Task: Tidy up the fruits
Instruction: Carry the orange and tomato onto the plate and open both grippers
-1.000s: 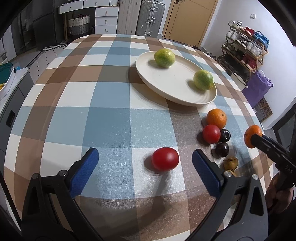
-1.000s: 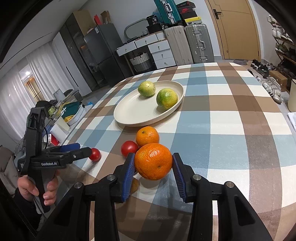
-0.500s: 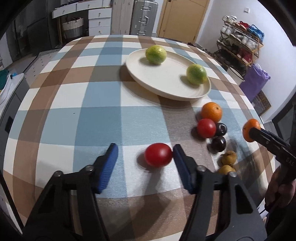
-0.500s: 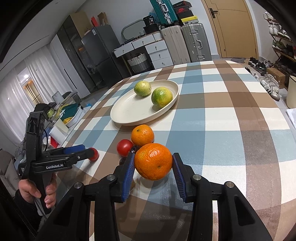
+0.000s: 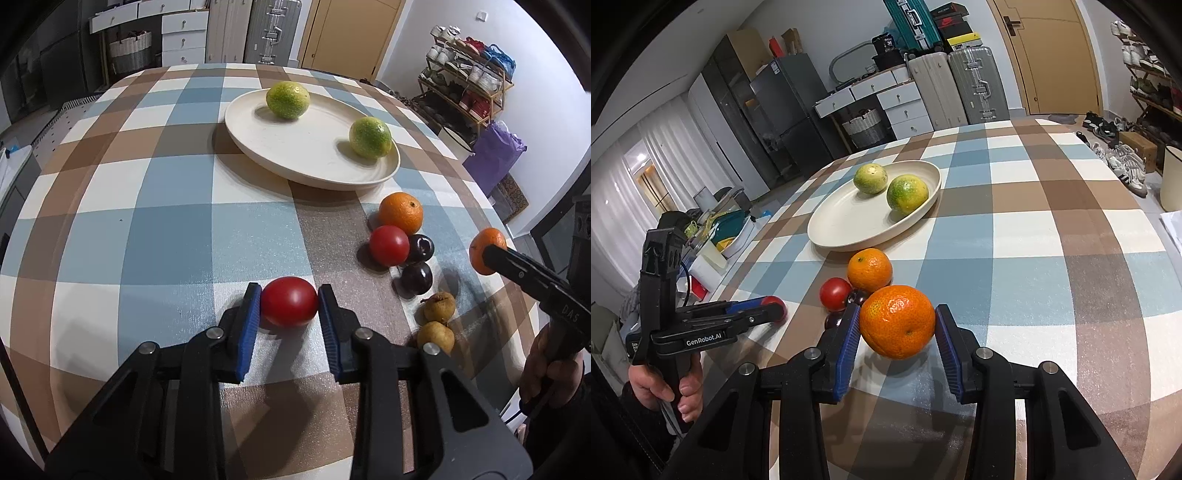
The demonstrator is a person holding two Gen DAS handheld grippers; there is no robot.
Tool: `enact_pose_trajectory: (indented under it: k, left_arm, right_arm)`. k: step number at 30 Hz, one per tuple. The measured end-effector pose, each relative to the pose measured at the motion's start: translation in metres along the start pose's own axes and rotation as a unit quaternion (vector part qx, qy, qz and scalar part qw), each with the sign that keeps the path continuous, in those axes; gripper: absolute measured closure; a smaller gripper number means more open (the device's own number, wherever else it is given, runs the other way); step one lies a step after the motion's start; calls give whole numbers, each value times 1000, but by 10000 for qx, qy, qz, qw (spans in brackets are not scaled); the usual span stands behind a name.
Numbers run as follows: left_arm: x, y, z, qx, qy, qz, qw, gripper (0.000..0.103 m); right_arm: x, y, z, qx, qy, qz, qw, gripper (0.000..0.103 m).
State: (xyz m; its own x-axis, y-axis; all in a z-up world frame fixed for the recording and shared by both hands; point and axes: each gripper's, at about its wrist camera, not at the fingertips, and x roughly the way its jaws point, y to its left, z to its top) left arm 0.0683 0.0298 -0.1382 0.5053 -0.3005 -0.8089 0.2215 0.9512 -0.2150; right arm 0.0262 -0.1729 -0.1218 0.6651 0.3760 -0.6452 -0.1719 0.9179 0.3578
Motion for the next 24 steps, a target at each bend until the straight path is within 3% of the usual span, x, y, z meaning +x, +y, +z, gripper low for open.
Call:
enact_pose_trajectory:
  k: [9, 24]
  left_arm:
    - [-20, 10, 19, -96, -247, 29, 9996, 75]
    - [-23, -1, 97, 116, -459, -213, 9987, 75]
  right_arm:
    - [-4, 12, 14, -175, -120, 98, 9997, 62]
    - [18, 38, 88, -438, -296, 622, 9967, 62]
